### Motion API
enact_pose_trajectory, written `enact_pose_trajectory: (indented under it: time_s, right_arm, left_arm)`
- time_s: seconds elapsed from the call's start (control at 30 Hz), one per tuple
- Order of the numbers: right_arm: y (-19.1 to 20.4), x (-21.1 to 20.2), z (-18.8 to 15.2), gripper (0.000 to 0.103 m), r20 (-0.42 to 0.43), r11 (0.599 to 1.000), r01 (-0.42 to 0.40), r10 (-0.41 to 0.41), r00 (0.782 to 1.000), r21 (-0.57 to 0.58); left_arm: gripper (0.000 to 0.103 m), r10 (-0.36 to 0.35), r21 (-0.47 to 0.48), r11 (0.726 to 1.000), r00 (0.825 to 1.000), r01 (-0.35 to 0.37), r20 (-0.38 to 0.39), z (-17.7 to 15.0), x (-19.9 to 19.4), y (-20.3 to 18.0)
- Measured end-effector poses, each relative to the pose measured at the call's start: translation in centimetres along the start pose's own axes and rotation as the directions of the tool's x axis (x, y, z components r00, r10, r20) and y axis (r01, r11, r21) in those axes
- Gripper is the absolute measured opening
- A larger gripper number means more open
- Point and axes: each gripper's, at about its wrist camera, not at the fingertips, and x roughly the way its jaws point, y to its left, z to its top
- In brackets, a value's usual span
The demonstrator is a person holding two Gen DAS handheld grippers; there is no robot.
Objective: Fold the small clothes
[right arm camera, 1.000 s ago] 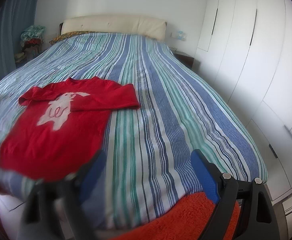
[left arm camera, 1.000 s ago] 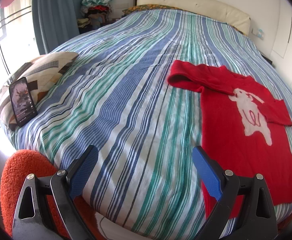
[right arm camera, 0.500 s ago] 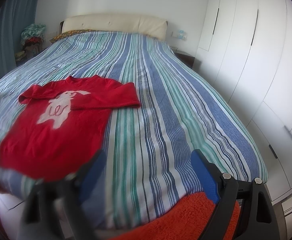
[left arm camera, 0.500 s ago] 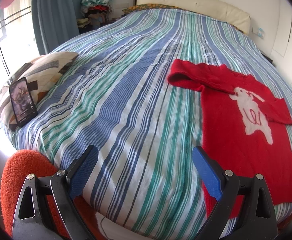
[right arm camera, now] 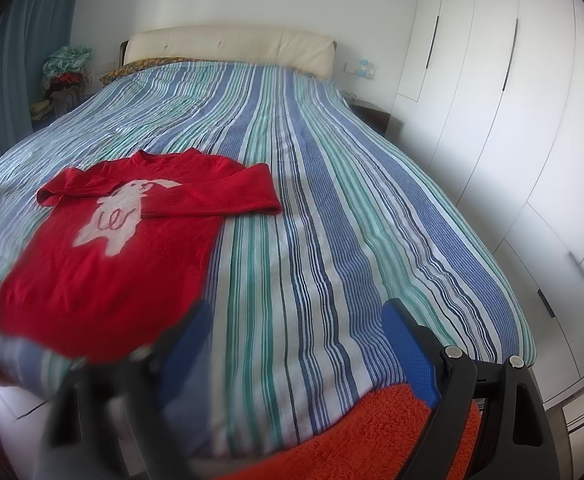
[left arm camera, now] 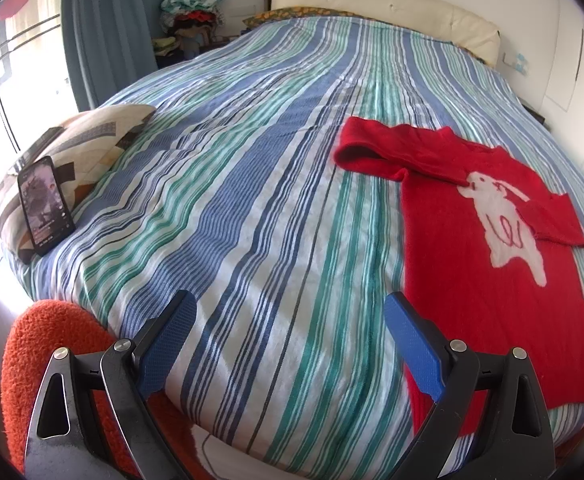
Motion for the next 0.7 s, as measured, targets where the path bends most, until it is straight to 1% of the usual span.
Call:
enact_pose_trajectory:
  time_s: [0.4,0.53,0.57,0.63,0.7]
  right_arm:
    - [0.1,0.2,-0.1,0.086,-0.006,1.0,-0.001,0.001,1.0,-0.004]
    - [0.2,0.4,-0.1,0.086,-0.016,1.0,-0.013,0.013,1.0,-0.014]
    - [0.2,0.5,0.1,0.086,-0.024,0.999,-0.028,0.028,0.999,-0.015]
    - [-0.5,0.6,1.1,0.086,-0.036,0.996,-0.084,0.084,0.996,0.003]
    - [-1.4,0.7,3.3,0.086,-0.038,0.992,-0.123,0.124,0.992,0.014]
  left_arm:
    - [0.096,0.003,0.004,1.0,1.0,-0.003,-0.003,0.0,0.0,-0.1]
    - [0.096,0.0,-0.004,1.0,1.0,0.0,0.007,0.1,-0.2,0.1]
    - [0.096,0.0,-0.008,1.0,1.0,0.0,0.013,0.1,-0.3,0.2]
    - [0.096,0.0,-0.021,1.0,1.0,0.0,0.022,0.2,-0.4,0.5]
    - [0.096,-0.004,-0.03,1.0,1.0,0.004,0.015,0.3,-0.2,0.7]
